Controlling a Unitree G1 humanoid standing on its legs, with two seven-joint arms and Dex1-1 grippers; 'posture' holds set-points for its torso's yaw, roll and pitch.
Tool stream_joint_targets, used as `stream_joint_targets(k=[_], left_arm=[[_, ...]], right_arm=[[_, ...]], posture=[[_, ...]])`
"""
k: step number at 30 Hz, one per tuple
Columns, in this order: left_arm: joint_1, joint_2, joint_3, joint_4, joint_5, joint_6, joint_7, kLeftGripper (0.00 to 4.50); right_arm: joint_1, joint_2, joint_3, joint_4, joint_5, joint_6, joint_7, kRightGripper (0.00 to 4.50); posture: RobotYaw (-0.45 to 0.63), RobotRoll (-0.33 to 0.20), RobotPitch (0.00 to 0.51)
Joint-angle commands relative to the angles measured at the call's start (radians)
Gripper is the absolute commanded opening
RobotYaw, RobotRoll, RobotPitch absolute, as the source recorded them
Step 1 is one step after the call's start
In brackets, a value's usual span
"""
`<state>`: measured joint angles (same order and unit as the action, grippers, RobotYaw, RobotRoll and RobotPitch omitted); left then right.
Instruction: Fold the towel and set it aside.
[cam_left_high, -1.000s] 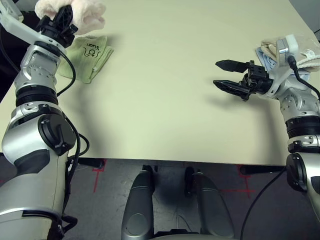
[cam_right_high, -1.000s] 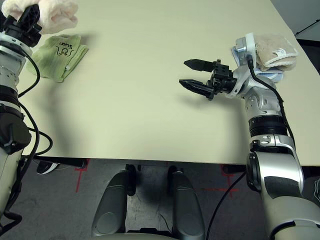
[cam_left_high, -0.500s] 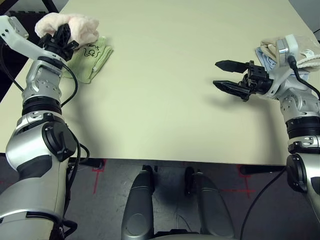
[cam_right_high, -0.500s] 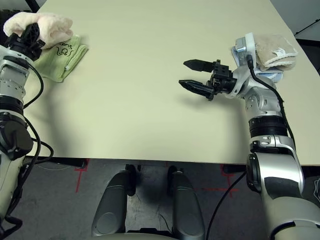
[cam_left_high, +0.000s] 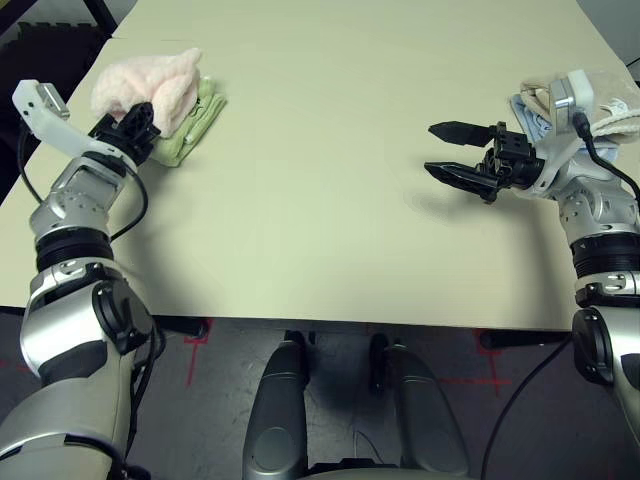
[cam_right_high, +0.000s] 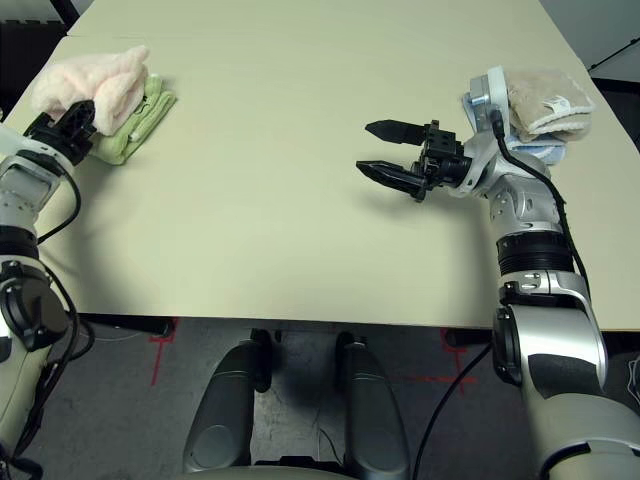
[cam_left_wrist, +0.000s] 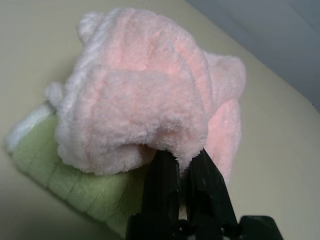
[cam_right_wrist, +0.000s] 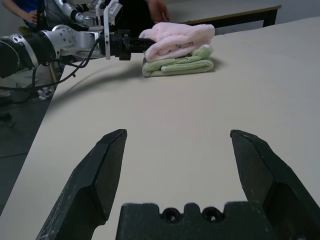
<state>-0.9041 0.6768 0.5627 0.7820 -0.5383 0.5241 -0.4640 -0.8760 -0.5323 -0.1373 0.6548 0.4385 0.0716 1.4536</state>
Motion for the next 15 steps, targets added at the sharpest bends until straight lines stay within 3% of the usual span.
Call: stream_joint_targets(k=[1, 9, 15], left_arm=[[0.029, 0.036, 0.014, -0.091, -0.021, 0.127, 0.072, 1.50], [0.046, 0.077, 0.065, -0.291, -0.144, 0.495, 0.132, 4.44], [0.197, 0.190, 0.024, -0.605, -0.342, 0.819, -0.073, 4.44]], right_arm=[[0.016, -0.003, 0.003, -0.009, -0.001, -0.003, 0.009, 4.50], [0.012, 0.002, 0.006, -0.003, -0.006, -0.009, 0.004, 4.50], [0.016, -0.003, 0.007, 0.003, -0.016, -0.031, -0.004, 4.50]], posture=[[0.06, 0.000, 0.245], [0.07, 0.000, 0.242], [0.07, 0.000, 0.241]])
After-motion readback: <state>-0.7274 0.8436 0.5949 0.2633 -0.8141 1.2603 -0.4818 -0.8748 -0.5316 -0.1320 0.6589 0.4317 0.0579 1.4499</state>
